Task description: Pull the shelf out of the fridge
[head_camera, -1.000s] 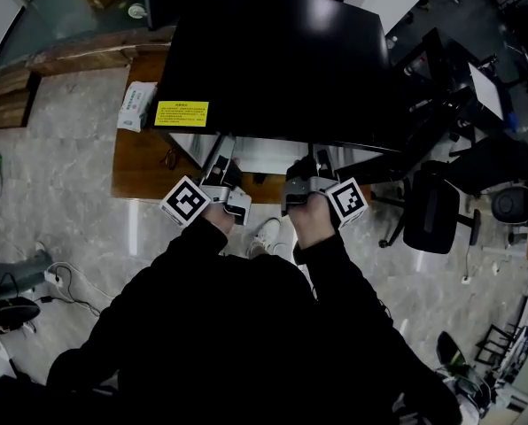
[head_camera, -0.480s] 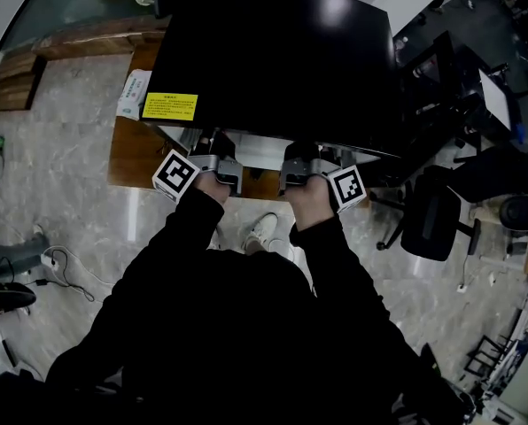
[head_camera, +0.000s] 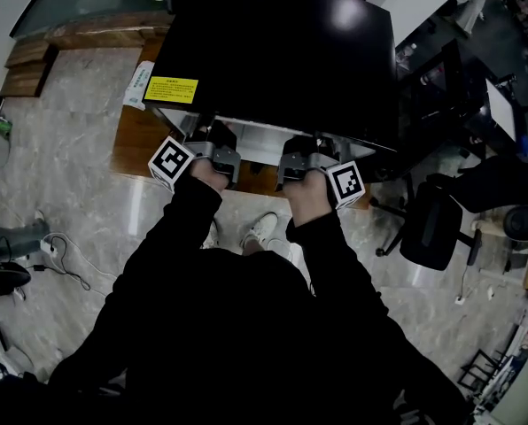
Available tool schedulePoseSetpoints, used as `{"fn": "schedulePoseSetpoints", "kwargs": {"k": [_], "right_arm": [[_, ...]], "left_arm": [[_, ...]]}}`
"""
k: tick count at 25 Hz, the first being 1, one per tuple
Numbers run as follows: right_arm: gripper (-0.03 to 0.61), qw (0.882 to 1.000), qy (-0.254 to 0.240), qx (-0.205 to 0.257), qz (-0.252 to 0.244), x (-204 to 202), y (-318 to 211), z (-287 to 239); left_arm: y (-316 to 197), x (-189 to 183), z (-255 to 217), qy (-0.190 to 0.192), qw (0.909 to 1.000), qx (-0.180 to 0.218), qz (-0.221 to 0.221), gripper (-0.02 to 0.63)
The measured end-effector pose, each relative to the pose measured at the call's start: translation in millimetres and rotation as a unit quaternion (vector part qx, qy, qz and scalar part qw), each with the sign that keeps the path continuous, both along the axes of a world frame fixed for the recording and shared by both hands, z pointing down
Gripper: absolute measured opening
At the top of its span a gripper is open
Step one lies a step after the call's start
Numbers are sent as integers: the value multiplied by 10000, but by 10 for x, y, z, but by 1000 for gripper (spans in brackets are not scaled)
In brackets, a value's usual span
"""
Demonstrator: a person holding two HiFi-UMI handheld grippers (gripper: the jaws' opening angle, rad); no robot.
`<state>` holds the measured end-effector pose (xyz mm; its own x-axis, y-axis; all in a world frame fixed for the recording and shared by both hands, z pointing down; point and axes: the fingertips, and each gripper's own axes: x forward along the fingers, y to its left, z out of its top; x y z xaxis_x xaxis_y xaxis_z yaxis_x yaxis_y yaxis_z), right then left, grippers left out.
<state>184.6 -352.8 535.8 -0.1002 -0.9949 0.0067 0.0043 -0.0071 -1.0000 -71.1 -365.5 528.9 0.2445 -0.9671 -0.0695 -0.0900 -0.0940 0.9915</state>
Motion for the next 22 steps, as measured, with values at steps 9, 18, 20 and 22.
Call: {"fn": "schedulePoseSetpoints", "kwargs": {"k": [9, 18, 20, 22], "right_arm": [[29, 9999, 102, -45, 68, -50, 392, -11], [29, 9995, 250, 12, 188, -143, 1085, -22], [30, 9994, 299, 22, 182, -170, 1210, -20], [30, 9993, 324, 19, 186, -189, 1345, -21]], "left_arm": [[387, -60, -24, 62, 9997, 25, 220, 26], [1060, -149, -13, 146, 9986, 58, 505, 26], [1180, -175, -9, 141, 9983, 56, 558, 26], [1306, -194, -11, 144, 9980, 38, 610, 26]]}}
